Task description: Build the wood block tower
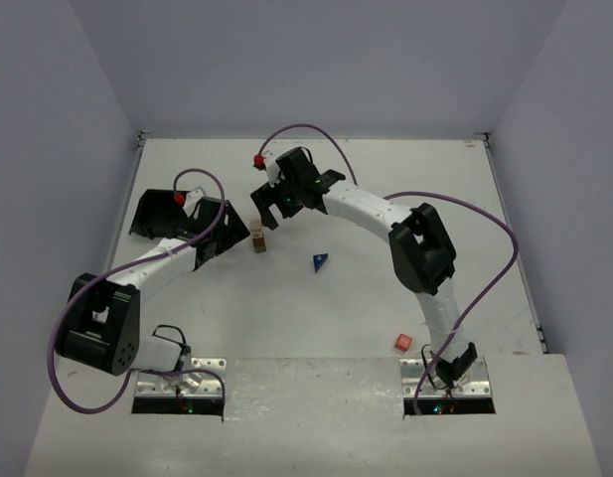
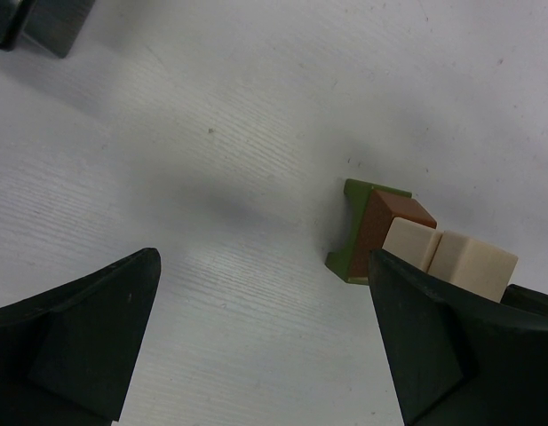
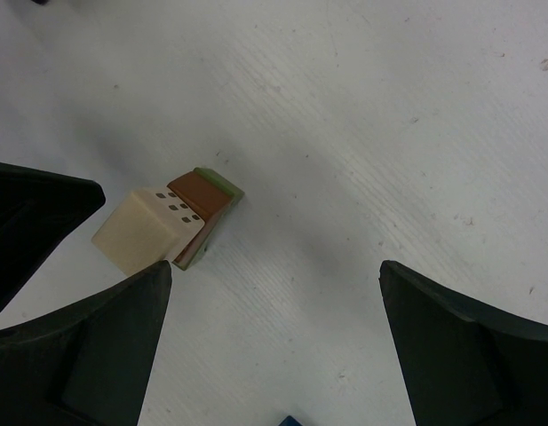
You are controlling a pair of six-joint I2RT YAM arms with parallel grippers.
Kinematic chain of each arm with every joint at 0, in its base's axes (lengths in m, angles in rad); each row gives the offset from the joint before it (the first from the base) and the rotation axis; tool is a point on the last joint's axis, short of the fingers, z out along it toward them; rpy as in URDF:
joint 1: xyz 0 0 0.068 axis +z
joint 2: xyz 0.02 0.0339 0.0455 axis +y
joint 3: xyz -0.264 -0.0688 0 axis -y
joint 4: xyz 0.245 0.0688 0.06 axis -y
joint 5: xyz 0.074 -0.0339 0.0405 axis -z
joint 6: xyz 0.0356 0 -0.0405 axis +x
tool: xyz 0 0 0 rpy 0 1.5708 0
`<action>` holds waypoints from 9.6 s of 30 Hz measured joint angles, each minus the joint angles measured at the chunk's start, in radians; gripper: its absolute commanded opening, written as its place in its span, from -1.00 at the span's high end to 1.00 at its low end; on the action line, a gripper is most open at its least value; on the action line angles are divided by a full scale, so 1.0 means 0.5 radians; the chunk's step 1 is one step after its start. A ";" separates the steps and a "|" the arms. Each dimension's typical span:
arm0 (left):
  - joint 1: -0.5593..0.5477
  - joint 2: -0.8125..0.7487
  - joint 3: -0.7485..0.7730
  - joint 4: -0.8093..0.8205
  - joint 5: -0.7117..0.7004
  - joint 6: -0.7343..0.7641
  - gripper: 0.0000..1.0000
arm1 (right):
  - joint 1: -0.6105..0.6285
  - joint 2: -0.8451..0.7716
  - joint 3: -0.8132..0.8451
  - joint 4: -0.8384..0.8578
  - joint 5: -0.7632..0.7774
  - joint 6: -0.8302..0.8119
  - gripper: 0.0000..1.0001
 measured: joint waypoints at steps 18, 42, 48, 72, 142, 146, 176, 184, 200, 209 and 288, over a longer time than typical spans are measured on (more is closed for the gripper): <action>0.000 0.000 0.020 0.000 0.000 0.001 -1.00 | 0.001 0.000 0.000 0.002 -0.021 0.008 -0.97; 0.000 0.000 0.022 0.000 -0.001 0.008 -1.00 | 0.001 0.000 0.002 0.006 0.073 0.017 -0.97; 0.000 0.000 0.022 -0.001 -0.001 0.008 -1.00 | 0.001 0.000 0.002 0.010 0.077 0.022 -0.97; 0.000 0.000 0.022 -0.001 -0.002 0.007 -1.00 | 0.001 0.003 0.009 0.064 0.036 0.076 -0.97; 0.000 0.000 0.022 -0.001 0.009 0.008 -1.00 | 0.044 0.003 0.024 -0.066 0.245 0.307 -0.97; 0.000 0.000 0.023 0.000 0.024 0.010 -1.00 | 0.044 0.003 0.024 -0.066 0.298 0.318 -0.97; 0.000 0.009 0.102 0.008 0.022 0.052 -1.00 | 0.044 -0.020 -0.120 -0.032 0.384 0.335 -0.97; 0.000 0.071 0.113 0.007 0.026 0.053 -1.00 | 0.046 -0.041 -0.138 -0.024 0.377 0.335 -0.97; 0.000 0.071 0.114 0.006 0.020 0.053 -1.00 | 0.046 -0.068 -0.168 -0.009 0.348 0.328 -0.97; 0.000 0.044 0.112 0.006 0.031 0.052 -1.00 | 0.049 -0.069 -0.168 0.005 0.269 0.321 -0.97; 0.002 -0.837 -0.072 0.199 0.291 0.308 -1.00 | -0.011 -2.478 -2.802 -0.874 0.494 1.992 0.52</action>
